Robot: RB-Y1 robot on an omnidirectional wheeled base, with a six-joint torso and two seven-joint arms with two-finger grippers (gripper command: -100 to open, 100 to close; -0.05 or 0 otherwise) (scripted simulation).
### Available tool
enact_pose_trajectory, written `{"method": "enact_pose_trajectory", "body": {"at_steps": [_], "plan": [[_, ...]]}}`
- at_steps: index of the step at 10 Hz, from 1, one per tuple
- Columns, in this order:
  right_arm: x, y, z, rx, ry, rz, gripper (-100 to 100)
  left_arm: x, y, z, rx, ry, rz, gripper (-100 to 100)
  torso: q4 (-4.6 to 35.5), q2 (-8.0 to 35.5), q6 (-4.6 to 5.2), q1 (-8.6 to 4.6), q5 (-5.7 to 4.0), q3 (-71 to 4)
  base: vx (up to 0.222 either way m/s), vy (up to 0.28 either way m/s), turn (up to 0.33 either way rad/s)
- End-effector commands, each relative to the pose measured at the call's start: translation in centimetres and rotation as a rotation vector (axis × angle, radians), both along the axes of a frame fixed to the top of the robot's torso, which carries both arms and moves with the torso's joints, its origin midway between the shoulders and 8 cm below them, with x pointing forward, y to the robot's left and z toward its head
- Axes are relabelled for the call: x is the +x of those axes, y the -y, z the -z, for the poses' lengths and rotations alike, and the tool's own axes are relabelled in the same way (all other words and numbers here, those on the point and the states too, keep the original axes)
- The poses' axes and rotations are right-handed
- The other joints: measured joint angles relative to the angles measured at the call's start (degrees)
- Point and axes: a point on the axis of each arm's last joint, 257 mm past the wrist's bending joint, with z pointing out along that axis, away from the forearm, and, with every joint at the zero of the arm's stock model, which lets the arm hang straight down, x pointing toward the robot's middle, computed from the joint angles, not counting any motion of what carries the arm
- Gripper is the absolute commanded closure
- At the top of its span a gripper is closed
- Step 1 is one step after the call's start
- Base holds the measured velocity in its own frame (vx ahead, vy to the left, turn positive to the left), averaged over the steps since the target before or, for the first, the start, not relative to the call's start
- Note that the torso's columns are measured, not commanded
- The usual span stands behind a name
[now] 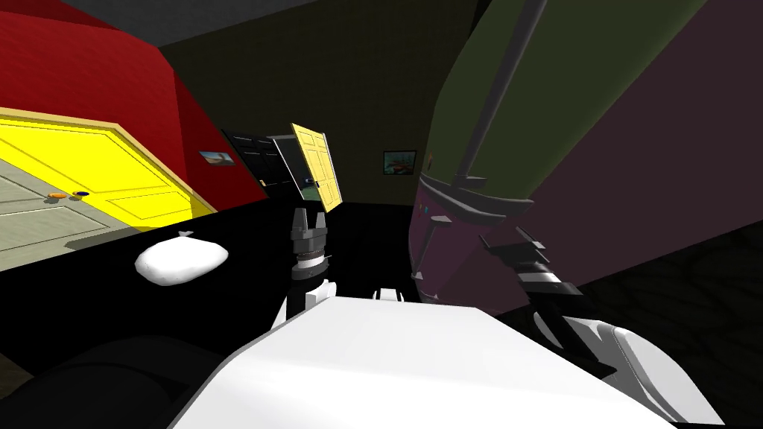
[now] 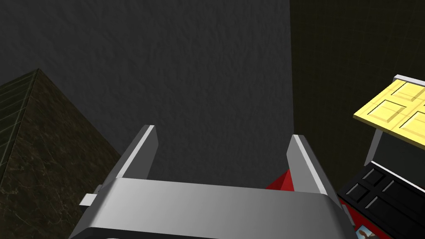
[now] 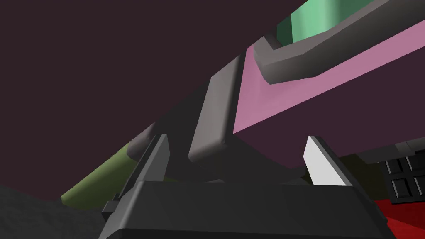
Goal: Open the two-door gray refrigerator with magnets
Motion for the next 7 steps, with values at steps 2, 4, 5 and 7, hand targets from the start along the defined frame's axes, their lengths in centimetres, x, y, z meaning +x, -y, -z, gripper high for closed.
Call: {"method": "enact_pose_trajectory", "body": {"at_steps": [2,4,5,7], "plan": [[-0.3,1.6,1.5,-0.104,-0.047,0.063,-100,0.0,0.0,0.0,0.0,0.0,0.0,0,-0.1,-0.3,-0.11,-0.22,-0.16,-0.1,0.066,0.123,-0.018],[-0.8,3.8,2.4,-0.219,-0.091,0.126,-100,0.0,0.0,0.0,0.0,0.0,0.0,0,-0.3,-0.6,-0.26,-0.42,-0.33,-0.3,0.057,0.126,-0.005],[-0.7,3.8,2.5,-0.232,-0.096,0.129,-100,0.0,0.0,0.0,0.0,0.0,0.0,0,-0.4,-0.8,-0.3,-0.34,-0.36,-0.4,0.031,0.134,-0.023],[-1.3,5.8,3.3,-0.341,-0.141,0.185,-100,0.0,0.0,0.0,0.0,0.0,0.0,0,-0.3,-0.6,-0.29,-0.41,-0.38,-0.3,0.051,0.163,-0.006]]}}
